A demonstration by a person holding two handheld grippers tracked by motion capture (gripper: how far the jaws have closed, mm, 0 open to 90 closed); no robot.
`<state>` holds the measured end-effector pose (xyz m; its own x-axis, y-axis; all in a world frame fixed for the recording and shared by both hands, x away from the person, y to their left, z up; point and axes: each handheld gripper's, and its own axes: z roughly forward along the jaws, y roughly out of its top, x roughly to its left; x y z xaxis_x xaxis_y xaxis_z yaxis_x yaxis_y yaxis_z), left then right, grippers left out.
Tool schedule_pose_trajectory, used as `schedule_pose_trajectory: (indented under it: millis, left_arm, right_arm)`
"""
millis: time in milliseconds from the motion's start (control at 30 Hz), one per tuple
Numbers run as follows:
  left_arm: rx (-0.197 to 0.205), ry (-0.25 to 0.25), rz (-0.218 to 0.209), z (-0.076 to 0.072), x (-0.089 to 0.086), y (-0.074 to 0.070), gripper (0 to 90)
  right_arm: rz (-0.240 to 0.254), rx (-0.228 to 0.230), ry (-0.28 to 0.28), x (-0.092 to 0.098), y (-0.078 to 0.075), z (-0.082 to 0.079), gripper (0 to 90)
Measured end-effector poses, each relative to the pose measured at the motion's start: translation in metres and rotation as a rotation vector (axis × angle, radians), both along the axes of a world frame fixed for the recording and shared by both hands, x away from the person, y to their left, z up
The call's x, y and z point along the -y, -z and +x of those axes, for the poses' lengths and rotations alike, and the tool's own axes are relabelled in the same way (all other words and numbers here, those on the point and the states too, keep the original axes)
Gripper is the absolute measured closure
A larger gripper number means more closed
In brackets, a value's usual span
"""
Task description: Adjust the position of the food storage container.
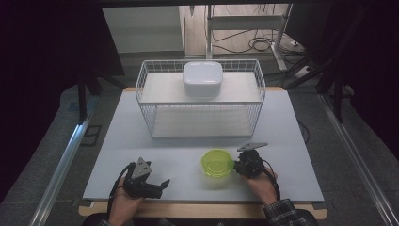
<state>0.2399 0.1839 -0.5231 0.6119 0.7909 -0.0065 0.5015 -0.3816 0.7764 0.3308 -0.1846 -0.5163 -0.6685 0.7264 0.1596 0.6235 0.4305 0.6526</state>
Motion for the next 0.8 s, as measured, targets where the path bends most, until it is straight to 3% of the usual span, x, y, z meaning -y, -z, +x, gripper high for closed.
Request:
schedule_pose_trajectory:
  millis: [233, 400, 567, 700, 800]
  left_arm:
    - [-0.002, -0.001, 0.002, 0.000, 0.000, 0.000, 3.7]
    - [-0.003, 0.000, 0.005, 0.000, 0.000, 0.000, 3.8]
    - [-0.008, 0.004, 0.007, 0.000, 0.000, 0.001, 3.7]
    - [-0.015, 0.011, 0.012, 0.001, 0.000, 0.002, 3.7]
    - [-0.009, 0.013, 0.010, 0.000, 0.000, 0.002, 3.7]
  right_arm:
    - [-0.015, 0.027, 0.013, -0.002, -0.003, 0.006, 89.9]
    - [0.000, 0.037, 0.029, 0.012, -0.008, -0.003, 89.9]
    - [-0.019, 0.050, 0.032, 0.021, -0.012, -0.012, 88.1]
    - [-0.045, 0.075, 0.016, 0.029, -0.018, -0.016, 74.7]
    - [-0.073, 0.136, 0.029, 0.035, -0.024, -0.019, 61.9]
